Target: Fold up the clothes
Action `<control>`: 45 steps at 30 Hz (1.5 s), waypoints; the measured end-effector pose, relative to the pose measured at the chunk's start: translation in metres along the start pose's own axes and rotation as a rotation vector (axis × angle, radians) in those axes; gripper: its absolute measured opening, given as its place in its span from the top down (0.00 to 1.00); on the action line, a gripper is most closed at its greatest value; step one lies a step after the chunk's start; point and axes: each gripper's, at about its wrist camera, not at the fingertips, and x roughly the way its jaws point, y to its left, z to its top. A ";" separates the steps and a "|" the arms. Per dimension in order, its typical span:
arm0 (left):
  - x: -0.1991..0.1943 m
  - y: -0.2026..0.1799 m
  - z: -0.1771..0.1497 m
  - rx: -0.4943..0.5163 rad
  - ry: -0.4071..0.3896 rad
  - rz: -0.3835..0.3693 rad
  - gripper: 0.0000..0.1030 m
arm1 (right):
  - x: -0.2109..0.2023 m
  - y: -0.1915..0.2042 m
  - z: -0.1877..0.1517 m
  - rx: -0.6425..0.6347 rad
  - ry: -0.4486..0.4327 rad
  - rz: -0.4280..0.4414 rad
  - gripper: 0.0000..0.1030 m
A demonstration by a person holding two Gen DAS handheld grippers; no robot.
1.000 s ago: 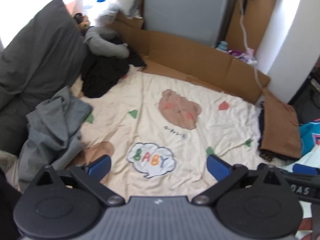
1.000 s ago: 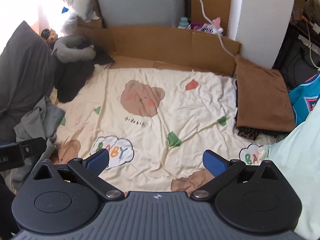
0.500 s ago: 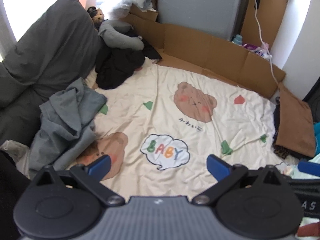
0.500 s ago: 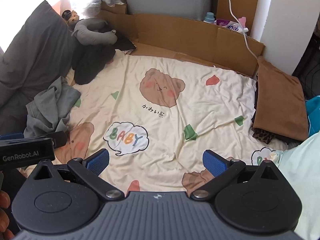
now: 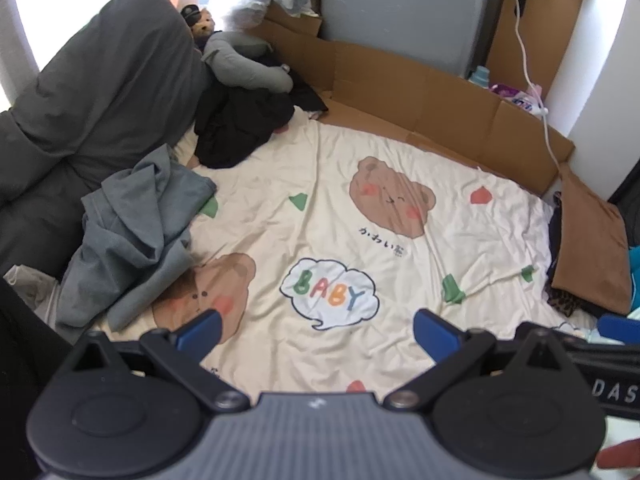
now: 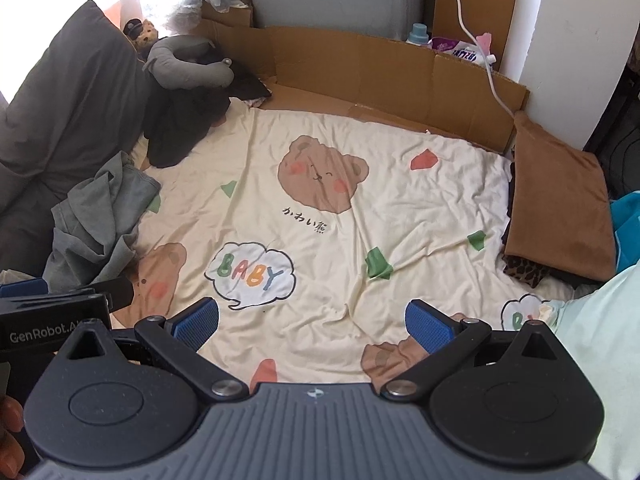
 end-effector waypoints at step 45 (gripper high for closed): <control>0.006 -0.002 -0.008 -0.008 0.024 0.029 0.00 | -0.003 -0.001 -0.001 -0.024 0.005 0.008 0.00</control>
